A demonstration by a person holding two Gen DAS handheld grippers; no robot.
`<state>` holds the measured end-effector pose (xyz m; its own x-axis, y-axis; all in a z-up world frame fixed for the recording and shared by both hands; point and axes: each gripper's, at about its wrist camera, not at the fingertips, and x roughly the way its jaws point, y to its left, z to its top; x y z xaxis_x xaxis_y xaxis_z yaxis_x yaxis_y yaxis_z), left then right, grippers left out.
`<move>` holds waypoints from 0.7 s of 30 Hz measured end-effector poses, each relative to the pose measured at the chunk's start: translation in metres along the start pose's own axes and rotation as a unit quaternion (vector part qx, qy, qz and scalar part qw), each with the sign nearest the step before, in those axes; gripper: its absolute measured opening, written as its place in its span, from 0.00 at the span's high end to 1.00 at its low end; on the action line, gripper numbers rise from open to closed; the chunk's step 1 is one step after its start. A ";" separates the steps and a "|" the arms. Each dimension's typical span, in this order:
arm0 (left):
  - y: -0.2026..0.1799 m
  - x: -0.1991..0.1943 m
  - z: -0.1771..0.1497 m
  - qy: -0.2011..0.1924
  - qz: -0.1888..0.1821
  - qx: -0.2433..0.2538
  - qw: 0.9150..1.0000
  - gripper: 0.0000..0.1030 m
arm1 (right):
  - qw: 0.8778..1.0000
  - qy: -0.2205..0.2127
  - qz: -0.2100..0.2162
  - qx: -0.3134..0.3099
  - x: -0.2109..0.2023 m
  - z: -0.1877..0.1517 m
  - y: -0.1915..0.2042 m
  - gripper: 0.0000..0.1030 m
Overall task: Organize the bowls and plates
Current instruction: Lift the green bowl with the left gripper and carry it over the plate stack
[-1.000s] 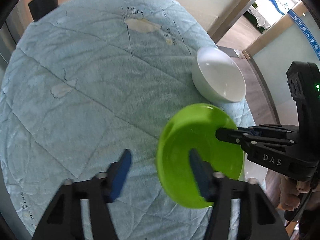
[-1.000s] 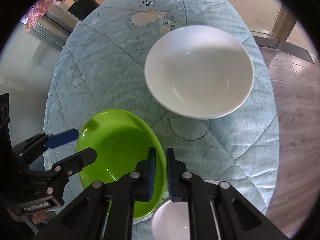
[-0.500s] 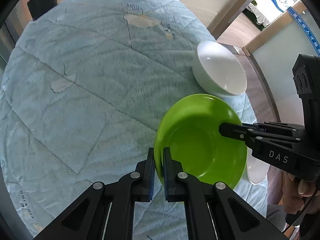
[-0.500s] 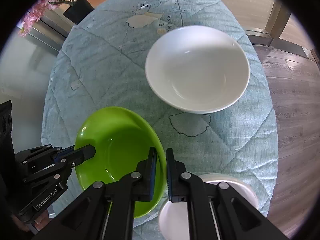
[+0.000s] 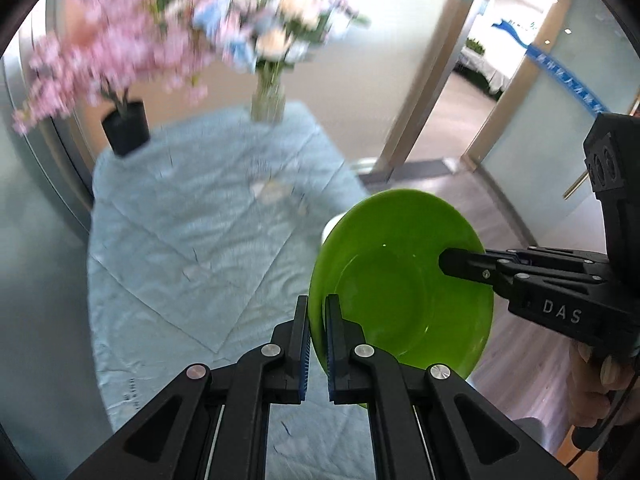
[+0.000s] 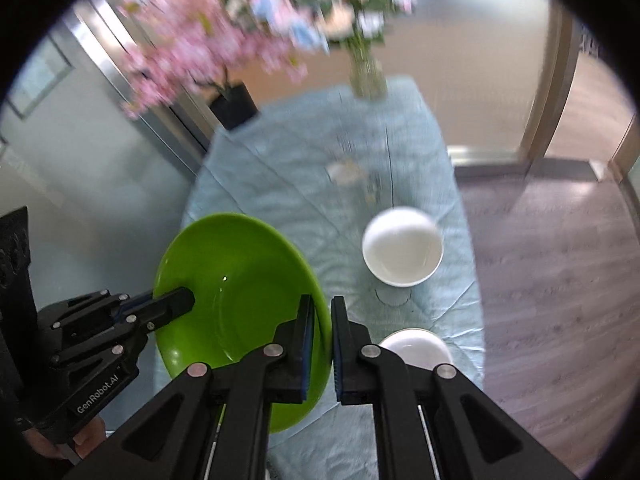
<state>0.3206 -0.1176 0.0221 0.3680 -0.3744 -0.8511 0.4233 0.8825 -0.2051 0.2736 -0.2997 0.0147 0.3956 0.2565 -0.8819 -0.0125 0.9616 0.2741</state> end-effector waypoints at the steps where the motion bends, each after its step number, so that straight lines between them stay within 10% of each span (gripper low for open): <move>1: -0.005 -0.019 0.001 -0.005 0.000 0.004 1.000 0.97 | 1.000 -0.015 -0.001 -0.004 -0.023 -0.002 0.007 0.93; 10: -0.069 -0.170 -0.038 -0.052 -0.005 0.019 0.998 0.97 | 0.997 -0.076 0.003 -0.020 -0.157 -0.050 0.041 0.94; 21: -0.127 -0.238 -0.117 -0.042 -0.014 0.034 0.998 0.97 | 0.997 -0.080 0.016 -0.015 -0.209 -0.122 0.037 0.94</move>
<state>0.0828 -0.1071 0.1939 0.4218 -0.4230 -0.8020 0.4881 0.8513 -0.1924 0.0785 -0.3057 0.1620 0.5367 0.2696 -0.7995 -0.0531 0.9565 0.2870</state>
